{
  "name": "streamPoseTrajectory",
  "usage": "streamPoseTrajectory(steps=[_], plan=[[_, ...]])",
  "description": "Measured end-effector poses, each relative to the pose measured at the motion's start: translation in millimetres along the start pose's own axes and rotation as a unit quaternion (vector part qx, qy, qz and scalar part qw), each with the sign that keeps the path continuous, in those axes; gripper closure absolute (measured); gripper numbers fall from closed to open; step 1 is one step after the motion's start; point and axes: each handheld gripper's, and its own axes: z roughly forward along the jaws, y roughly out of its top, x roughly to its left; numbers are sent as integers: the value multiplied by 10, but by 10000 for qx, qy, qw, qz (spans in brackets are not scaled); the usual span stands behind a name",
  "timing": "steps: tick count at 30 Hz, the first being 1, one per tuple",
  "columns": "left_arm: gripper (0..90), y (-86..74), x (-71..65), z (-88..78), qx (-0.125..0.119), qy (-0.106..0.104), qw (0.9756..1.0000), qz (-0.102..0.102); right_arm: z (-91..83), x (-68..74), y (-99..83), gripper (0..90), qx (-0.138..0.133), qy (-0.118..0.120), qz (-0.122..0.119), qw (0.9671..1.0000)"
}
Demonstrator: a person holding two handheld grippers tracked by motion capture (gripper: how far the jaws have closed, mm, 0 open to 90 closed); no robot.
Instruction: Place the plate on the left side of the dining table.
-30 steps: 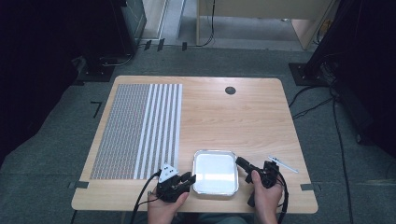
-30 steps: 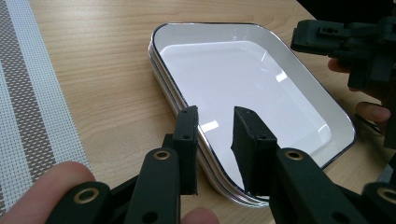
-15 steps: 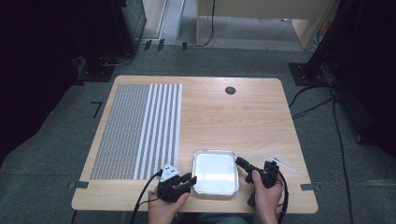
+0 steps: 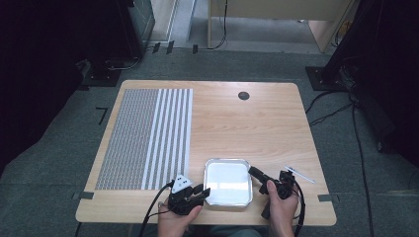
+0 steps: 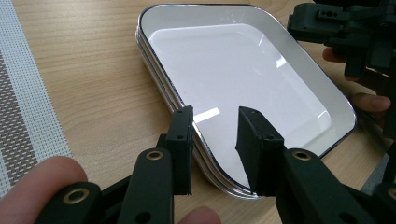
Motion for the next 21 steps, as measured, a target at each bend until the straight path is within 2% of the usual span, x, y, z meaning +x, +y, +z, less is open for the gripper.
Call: streamPoseTrajectory(steps=[8,15,19,21], plan=[[649,19,11,19,51,-59,9999,-112,-18,-7,-14,792,-10,54,193,9998],[635,28,10,33,69,-47,9999,-135,-57,43,-36,828,-21,-91,54,9999],[633,29,11,36,71,-42,9999,-137,-46,108,-70,822,17,-364,-314,9988],[633,29,10,38,72,-38,9999,-137,-32,150,-96,817,37,-527,-562,9970]])
